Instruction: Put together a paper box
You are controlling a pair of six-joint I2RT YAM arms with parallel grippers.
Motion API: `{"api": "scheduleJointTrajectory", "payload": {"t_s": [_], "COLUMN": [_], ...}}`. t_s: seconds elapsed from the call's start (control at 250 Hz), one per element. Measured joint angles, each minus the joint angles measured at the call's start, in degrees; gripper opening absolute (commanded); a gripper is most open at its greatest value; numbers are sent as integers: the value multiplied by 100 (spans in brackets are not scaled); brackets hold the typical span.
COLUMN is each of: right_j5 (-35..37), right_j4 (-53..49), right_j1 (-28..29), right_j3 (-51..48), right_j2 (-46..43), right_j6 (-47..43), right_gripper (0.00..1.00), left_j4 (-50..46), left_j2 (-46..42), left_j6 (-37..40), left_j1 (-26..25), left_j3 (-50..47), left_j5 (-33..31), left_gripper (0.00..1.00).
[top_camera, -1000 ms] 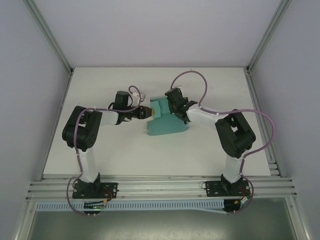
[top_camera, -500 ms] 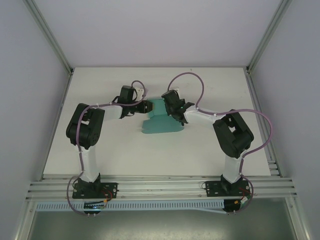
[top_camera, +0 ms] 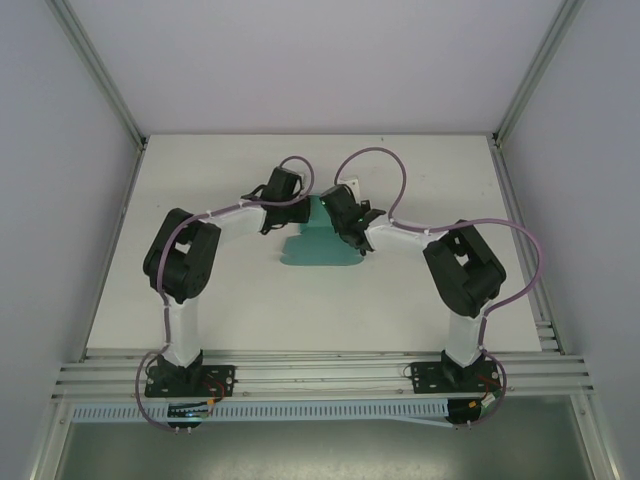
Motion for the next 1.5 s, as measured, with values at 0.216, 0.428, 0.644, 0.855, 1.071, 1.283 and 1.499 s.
{"api": "scheduleJointTrajectory", "payload": {"t_s": [0.216,0.428,0.644,0.855,1.071,1.283,1.499], "right_j5": [103,140,94,70,50,-15,-61], "right_j4": [42,122,160,170,138,136,136], "right_j1": [76,101,120,146,149,149,146], "right_j3": [-76,-74,-76,-76,-79,-79,-79], "right_j2": [0,0,0,0,0,13,31], "right_j6": [168,223,240,240,238,238,238], "right_gripper": [0,0,0,0,0,0,0], "left_j4": [-643,-195,-146,-256,-240,85,83], "left_j2": [157,-142,-369,-739,-1054,-1755,-3014], "left_j6": [-229,31,236,254,254,177,92], "left_j1": [-236,-116,-66,-59,33,448,1064], "left_j3": [424,-297,-691,-914,-931,-1419,-2422], "left_j5": [-638,-66,627,750,975,1611,1537], "left_gripper": [19,31,40,44,79,99,98]}}
